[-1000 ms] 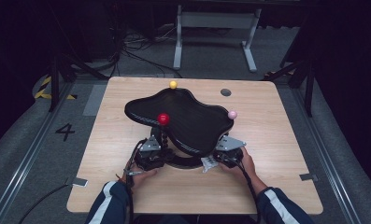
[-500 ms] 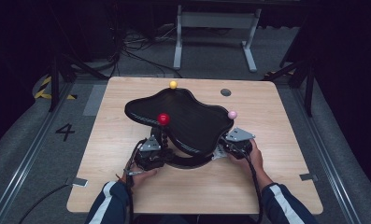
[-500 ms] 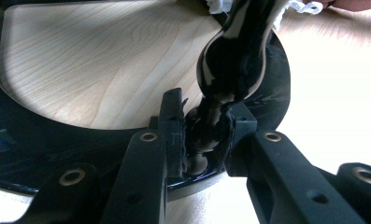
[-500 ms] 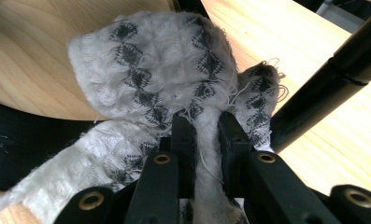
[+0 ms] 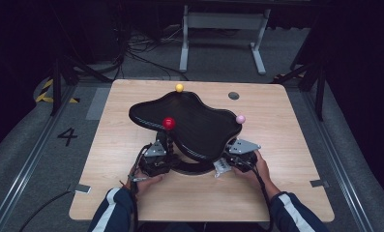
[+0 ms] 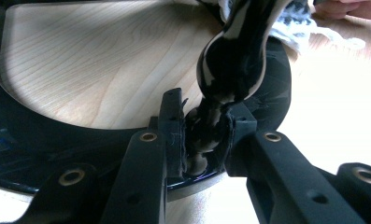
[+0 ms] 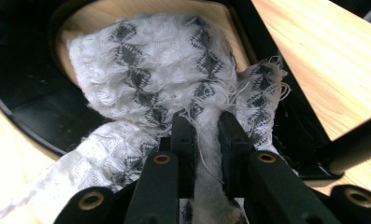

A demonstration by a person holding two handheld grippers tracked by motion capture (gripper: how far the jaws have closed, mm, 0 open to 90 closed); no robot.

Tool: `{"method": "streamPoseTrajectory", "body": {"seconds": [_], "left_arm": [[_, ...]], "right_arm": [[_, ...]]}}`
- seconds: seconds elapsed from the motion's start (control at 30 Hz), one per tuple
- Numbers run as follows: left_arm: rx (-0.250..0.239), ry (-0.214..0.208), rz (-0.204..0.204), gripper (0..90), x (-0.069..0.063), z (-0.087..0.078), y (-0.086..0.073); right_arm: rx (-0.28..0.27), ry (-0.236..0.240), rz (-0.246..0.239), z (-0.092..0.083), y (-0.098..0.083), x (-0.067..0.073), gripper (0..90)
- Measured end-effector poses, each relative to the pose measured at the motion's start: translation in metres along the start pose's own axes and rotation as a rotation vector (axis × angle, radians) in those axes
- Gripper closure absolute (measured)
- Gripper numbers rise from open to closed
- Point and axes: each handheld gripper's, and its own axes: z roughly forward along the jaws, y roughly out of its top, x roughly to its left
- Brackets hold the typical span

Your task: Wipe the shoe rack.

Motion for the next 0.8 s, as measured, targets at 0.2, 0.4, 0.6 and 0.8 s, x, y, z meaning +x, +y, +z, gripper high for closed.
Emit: {"method": "streamPoseTrajectory", "body": {"seconds": [0.2, 0.4, 0.6, 0.8], "left_arm": [[0.000, -0.004, -0.008, 74.2, 0.000, 0.000, 0.000], [-0.001, -0.005, -0.009, 74.2, 0.000, 0.000, 0.000], [-0.004, -0.007, -0.009, 74.1, 0.000, 0.001, 0.000], [-0.005, -0.007, -0.010, 74.1, 0.000, 0.000, 0.000]], "right_arm": [[0.006, -0.011, -0.002, 0.001, 0.000, -0.006, 79.3], [0.012, -0.100, 0.051, 0.001, -0.007, -0.028, 79.3], [0.027, -0.126, 0.040, 0.001, -0.008, -0.033, 79.3], [0.026, -0.098, 0.065, -0.001, -0.008, -0.033, 79.1]]}}
